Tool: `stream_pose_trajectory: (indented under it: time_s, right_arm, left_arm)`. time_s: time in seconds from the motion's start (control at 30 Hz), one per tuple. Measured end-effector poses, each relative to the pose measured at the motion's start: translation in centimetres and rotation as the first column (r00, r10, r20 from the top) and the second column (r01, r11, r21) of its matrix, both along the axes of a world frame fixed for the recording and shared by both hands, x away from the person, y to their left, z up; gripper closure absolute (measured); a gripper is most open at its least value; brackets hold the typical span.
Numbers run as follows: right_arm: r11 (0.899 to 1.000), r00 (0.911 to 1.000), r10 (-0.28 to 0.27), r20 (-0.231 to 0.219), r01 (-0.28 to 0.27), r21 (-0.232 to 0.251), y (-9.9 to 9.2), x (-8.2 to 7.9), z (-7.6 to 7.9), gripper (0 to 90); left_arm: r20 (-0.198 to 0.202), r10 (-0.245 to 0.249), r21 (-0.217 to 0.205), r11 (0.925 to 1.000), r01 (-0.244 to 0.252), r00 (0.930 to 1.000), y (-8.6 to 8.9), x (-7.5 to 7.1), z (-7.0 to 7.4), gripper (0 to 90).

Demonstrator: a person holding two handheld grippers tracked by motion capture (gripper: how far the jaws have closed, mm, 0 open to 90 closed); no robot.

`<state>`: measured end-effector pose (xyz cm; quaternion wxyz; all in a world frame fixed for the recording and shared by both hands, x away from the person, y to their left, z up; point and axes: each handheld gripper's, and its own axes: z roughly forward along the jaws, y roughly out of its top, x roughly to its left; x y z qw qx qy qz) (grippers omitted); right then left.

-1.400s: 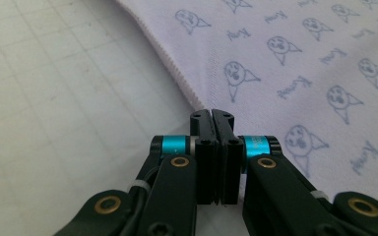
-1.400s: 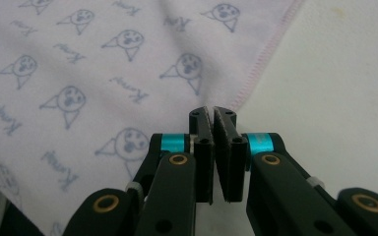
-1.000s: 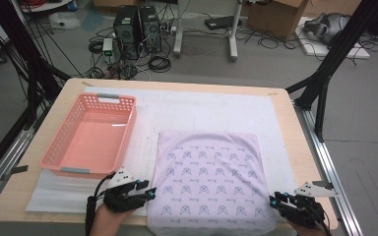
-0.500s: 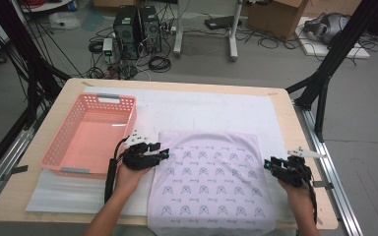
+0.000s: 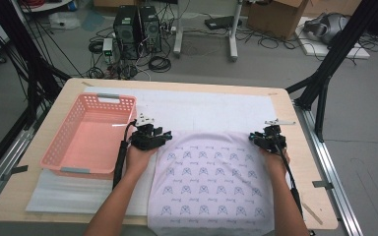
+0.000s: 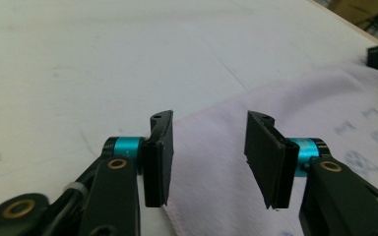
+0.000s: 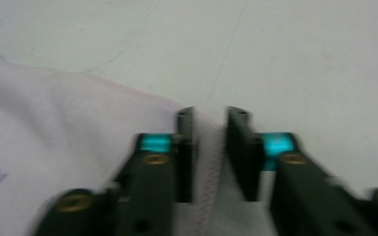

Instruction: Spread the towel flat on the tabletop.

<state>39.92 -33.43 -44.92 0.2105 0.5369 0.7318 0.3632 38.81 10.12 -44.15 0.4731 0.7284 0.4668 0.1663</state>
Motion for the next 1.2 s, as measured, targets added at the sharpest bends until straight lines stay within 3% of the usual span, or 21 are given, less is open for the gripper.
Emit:
stream_pose_trajectory:
  time_s: [0.07,0.13,0.2,0.27,0.3,0.33,0.37,0.43,0.5,0.53,0.6,0.7,0.73,0.77,0.83,0.9,0.93,1.03,1.13,1.2]
  right_arm:
    - [0.997,0.9992,-0.039,0.012,0.039,-0.063,-0.3,0.0,0.2,87.5]
    - [0.995,0.9979,-0.062,0.019,0.063,-0.076,-0.9,-0.1,0.1,86.2]
    - [0.992,0.9981,-0.055,0.027,0.058,-0.108,-0.7,-0.1,0.2,72.0]
    - [0.994,0.9992,-0.032,0.024,0.035,-0.102,-0.9,-0.4,0.6,68.0]
    - [0.996,0.9993,-0.028,0.027,0.03,-0.082,-1.0,-0.6,0.8,66.5]
    - [0.997,0.9993,-0.023,0.028,0.025,-0.07,-1.2,-0.9,1.0,65.4]
    - [0.997,0.9994,-0.019,0.03,0.021,-0.068,-1.3,-1.1,1.1,63.7]
    - [0.998,0.9997,-0.006,0.022,0.007,-0.066,-1.6,-1.4,1.2,62.3]
    - [0.999,0.9999,-0.004,0.014,0.005,-0.04,-1.8,-1.7,1.2,61.7]
    - [0.999,0.9999,-0.005,0.016,0.005,-0.033,-1.9,-1.8,1.2,61.5]
    - [1.0,0.9999,0.01,0.007,-0.01,-0.007,-1.7,-1.8,1.2,60.6]
    - [1.0,0.9996,0.027,0.008,-0.027,-0.004,-1.0,-1.6,0.9,59.3]
    - [1.0,0.9996,0.027,-0.006,-0.027,-0.005,-0.8,-1.4,0.6,60.3]
    - [0.999,0.9994,0.029,-0.021,-0.029,-0.018,-0.6,-1.1,0.3,63.3]
    - [0.999,0.9998,0.02,-0.005,-0.02,-0.034,-0.5,-1.0,0.1,83.5]
    - [0.993,0.9998,-0.014,0.016,0.016,-0.116,-0.5,-1.0,0.3,88.2]
    - [0.992,0.9992,-0.035,0.02,0.037,-0.122,-0.7,-1.0,0.3,88.1]
    - [0.994,0.9965,-0.081,0.021,0.082,-0.073,-1.0,-1.1,0.3,75.2]
    - [0.998,0.9973,-0.05,0.055,0.052,-0.045,-1.2,-1.9,1.1,63.0]
    - [1.0,0.9989,-0.016,0.043,0.016,0.003,-1.5,-2.6,1.6,56.6]
  left_arm:
    - [-0.04,0.008,0.036,0.9993,-0.006,0.9992,-0.1,0.5,-0.5,55.0]
    - [-0.065,0.024,0.048,0.9986,-0.021,0.9976,-0.3,1.1,-0.6,53.9]
    - [-0.073,0.032,0.053,0.9982,-0.028,0.9968,-0.8,1.8,-0.6,51.7]
    - [-0.096,0.014,0.094,0.9956,-0.005,0.9953,-1.5,2.4,-0.8,51.6]
    - [-0.071,0.01,0.139,0.9903,0.0,0.9974,-2.0,2.4,-0.8,52.0]
    - [-0.041,0.009,0.201,0.9797,0.0,0.9991,-2.3,2.3,-0.8,56.2]
    - [-0.027,-0.013,0.206,0.9784,0.018,0.9995,-2.4,2.3,-0.8,61.9]
    - [-0.025,-0.029,0.203,0.9785,0.034,0.9993,-2.5,2.4,-0.8,85.3]
    - [-0.016,0.01,0.246,0.9692,-0.006,0.9998,-2.6,2.7,-0.4,86.3]
    - [0.016,0.038,0.238,0.9704,-0.041,0.9991,-2.2,2.9,-0.3,86.4]
    - [0.0,0.09,0.146,0.9853,-0.089,0.9959,-1.4,3.3,-0.3,85.9]
    - [-0.017,0.062,0.146,0.9875,-0.059,0.9979,-1.1,3.4,-0.7,78.9]
    - [-0.027,0.06,0.124,0.9907,-0.056,0.9978,-0.9,3.4,-0.8,73.8]
    - [-0.037,0.067,0.089,0.994,-0.064,0.9971,-0.8,3.4,-0.7,66.9]
    - [-0.036,0.062,0.053,0.9968,-0.06,0.9975,-0.5,3.3,-0.5,60.5]
    - [-0.025,0.052,0.018,0.9985,-0.052,0.9983,-0.4,3.1,-0.2,57.5]
    - [-0.021,0.049,-0.007,0.9988,-0.049,0.9986,-0.4,2.9,0.0,54.9]
    - [0.007,0.013,-0.059,0.9982,-0.013,0.9999,-0.2,2.2,0.3,50.6]
    - [0.022,-0.04,-0.093,0.9948,0.041,0.999,-0.1,1.3,0.5,44.9]
    - [0.01,-0.091,-0.107,0.99,0.091,0.9958,-0.2,0.9,0.8,40.9]
